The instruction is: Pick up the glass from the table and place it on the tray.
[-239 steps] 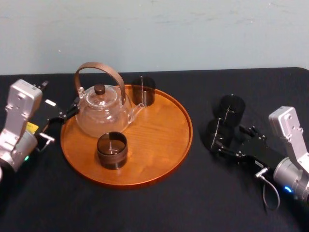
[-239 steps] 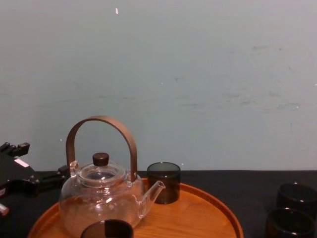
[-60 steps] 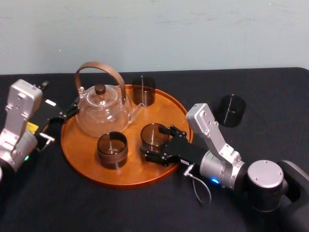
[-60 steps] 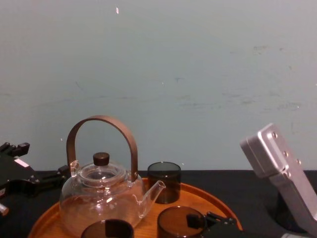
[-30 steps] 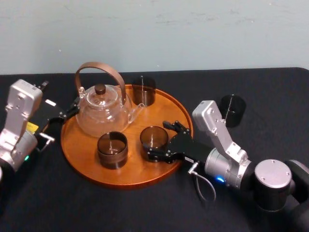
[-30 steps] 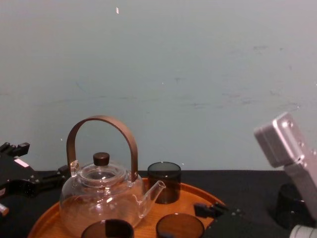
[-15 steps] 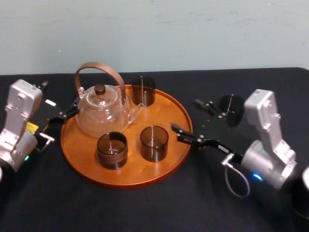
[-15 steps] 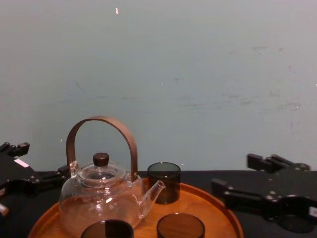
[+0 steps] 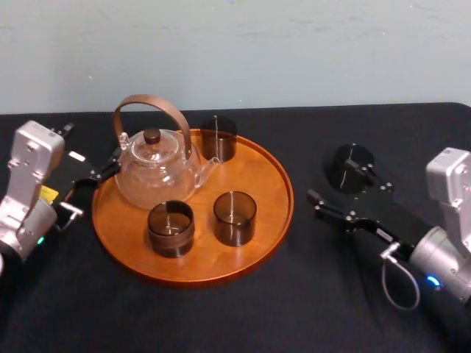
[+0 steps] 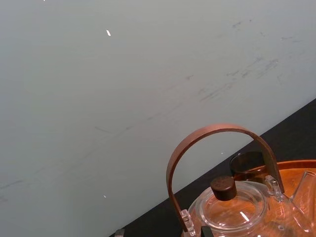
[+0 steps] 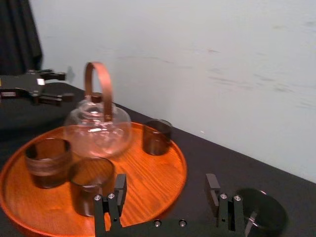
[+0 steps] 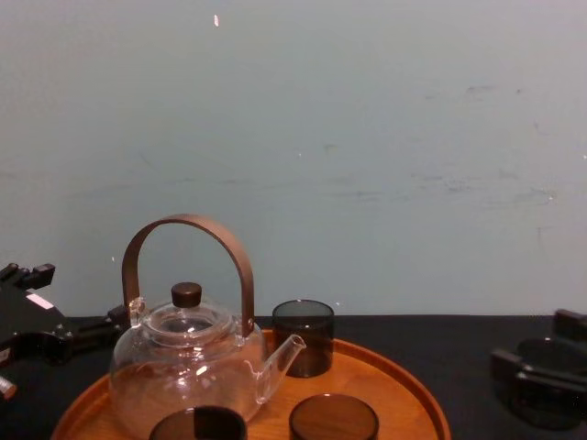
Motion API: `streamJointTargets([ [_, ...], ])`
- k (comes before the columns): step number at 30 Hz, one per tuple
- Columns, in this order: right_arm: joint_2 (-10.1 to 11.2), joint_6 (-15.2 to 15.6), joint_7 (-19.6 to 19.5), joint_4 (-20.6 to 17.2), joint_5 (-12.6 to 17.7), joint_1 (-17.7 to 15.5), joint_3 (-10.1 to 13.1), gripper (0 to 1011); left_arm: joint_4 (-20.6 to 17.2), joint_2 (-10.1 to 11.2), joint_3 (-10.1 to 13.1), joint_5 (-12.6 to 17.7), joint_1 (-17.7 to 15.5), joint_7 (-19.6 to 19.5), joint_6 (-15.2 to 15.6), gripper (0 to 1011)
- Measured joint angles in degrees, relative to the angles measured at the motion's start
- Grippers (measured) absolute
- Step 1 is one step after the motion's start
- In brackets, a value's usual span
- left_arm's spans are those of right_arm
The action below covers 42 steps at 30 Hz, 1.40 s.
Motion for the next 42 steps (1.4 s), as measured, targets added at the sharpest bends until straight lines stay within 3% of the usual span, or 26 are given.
streamJointTargets([
  [14, -0.18, 0.17, -1.56, 2.85, 1.36, -1.08, 4.43, 1002, 0.0, 0.0, 0.0, 0.0, 0.0, 0.0, 0.0, 1001],
  [23, -0.91, 1.02, -2.64, 5.89, 1.36, -0.06, 6.5, 1002, 0.0, 0.0, 0.0, 0.0, 0.0, 0.0, 0.0, 1001],
  [32, -1.58, 1.9, -2.78, 8.28, 0.95, 1.53, 6.99, 1002, 0.0, 0.0, 0.0, 0.0, 0.0, 0.0, 0.0, 1001],
  [42, -2.58, 2.94, -2.28, 11.97, 0.05, 4.58, 6.04, 1002, 0.0, 0.0, 0.0, 0.0, 0.0, 0.0, 0.0, 1001],
])
